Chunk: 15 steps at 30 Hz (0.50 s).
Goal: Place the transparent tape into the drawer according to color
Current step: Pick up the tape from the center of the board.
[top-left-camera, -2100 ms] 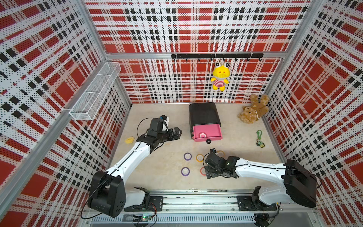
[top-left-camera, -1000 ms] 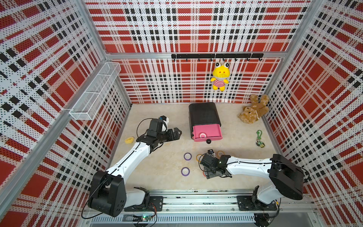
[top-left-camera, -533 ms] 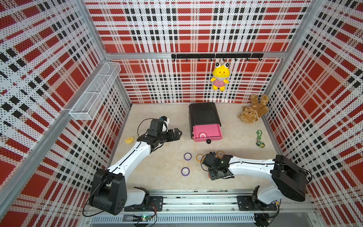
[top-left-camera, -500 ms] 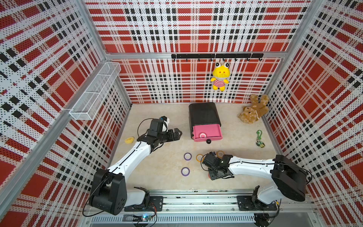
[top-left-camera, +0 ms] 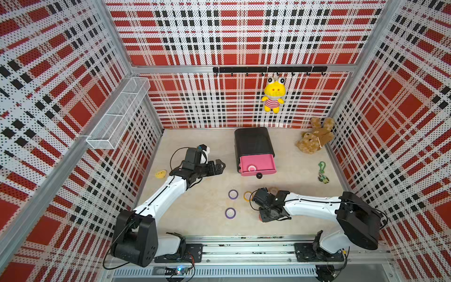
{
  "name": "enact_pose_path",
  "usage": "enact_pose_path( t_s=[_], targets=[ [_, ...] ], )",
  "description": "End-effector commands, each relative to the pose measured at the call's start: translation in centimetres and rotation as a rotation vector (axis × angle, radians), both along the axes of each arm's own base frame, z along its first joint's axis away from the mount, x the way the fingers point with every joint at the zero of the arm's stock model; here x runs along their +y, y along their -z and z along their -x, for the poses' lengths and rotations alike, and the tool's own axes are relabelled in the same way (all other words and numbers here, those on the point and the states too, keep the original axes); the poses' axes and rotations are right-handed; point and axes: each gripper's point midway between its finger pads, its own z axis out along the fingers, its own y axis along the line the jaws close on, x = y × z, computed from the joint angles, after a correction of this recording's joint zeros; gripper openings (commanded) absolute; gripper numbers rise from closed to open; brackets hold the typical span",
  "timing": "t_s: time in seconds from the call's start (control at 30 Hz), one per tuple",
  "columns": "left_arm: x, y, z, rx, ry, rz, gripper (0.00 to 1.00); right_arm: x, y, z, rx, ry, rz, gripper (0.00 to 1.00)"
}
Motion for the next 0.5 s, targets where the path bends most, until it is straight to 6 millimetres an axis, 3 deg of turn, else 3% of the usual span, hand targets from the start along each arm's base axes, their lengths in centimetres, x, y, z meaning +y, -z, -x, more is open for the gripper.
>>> enact_pose_path(
  t_s=[0.0, 0.07, 0.17, 0.23, 0.47],
  targets=[
    [0.0, 0.2, 0.0, -0.014, 0.018, -0.002, 0.99, -2.1, 3.9, 2.1, 0.115, -0.029, 0.097, 0.05],
    [0.1, 0.4, 0.1, -0.008, 0.017, -0.004, 0.99, -2.0, 3.9, 2.1, 0.118, -0.035, 0.100, 0.00],
    [0.0, 0.6, 0.2, -0.003, 0.020, -0.004, 0.99, -1.8, 3.5, 1.7, 0.099, -0.028, 0.089, 0.00],
    [1.1, 0.6, -0.3, -0.002, -0.009, -0.004, 0.99, -1.5, 3.0, 1.3, 0.078, -0.022, 0.076, 0.00],
    [1.1, 0.1, -0.6, -0.013, -0.017, 0.001, 0.99, -0.7, -0.4, -0.1, -0.010, 0.000, 0.018, 0.00]
  ],
)
